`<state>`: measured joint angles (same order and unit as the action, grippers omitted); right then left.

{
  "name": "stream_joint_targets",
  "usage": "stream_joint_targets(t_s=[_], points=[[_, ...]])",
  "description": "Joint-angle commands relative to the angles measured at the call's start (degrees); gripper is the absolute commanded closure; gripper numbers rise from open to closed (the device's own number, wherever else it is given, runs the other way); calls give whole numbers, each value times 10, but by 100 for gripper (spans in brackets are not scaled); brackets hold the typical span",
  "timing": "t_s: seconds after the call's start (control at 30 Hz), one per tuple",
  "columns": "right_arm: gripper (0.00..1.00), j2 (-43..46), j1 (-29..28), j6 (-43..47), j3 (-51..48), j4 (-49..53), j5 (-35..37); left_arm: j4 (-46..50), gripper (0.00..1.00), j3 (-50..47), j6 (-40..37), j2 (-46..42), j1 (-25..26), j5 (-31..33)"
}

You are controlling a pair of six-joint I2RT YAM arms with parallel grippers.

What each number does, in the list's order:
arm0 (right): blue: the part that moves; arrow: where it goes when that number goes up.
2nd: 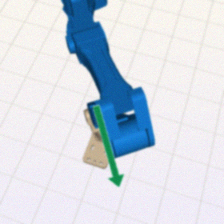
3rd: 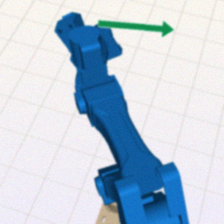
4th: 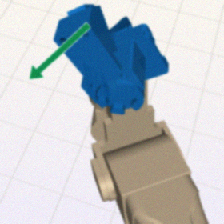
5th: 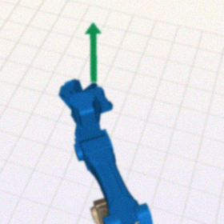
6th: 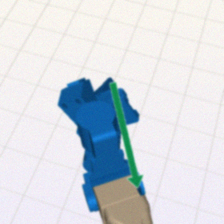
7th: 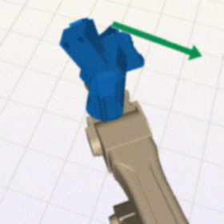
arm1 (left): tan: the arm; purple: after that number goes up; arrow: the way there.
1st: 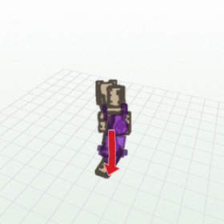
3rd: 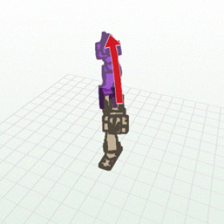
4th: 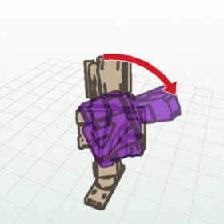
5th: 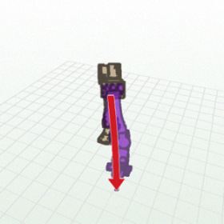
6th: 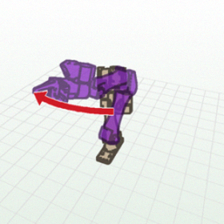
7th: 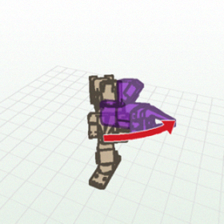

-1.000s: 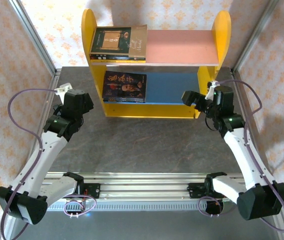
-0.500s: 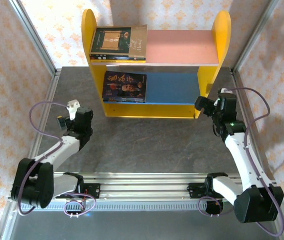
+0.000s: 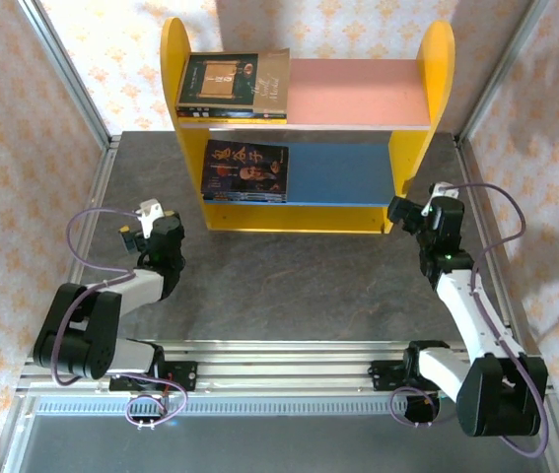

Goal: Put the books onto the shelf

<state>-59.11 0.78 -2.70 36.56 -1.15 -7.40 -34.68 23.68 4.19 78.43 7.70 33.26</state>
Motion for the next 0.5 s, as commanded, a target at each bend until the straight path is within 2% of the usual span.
stream_joint_targets(t_s=[0.0, 0.1, 0.27, 0.47], points=[[0, -16, 2, 35, -35, -87, -12, -79, 1, -12, -28, 2, -8, -27], [0, -20, 2, 43, -56, -114, -15, -137, 1, -32, -43, 13, -8, -39], [0, -31, 3, 56, -92, -177, -3, -175, 1, -37, -50, 44, -11, -62], [0, -62, 6, 52, -116, -244, 4, -168, 1, -29, -46, 56, -15, -71]])
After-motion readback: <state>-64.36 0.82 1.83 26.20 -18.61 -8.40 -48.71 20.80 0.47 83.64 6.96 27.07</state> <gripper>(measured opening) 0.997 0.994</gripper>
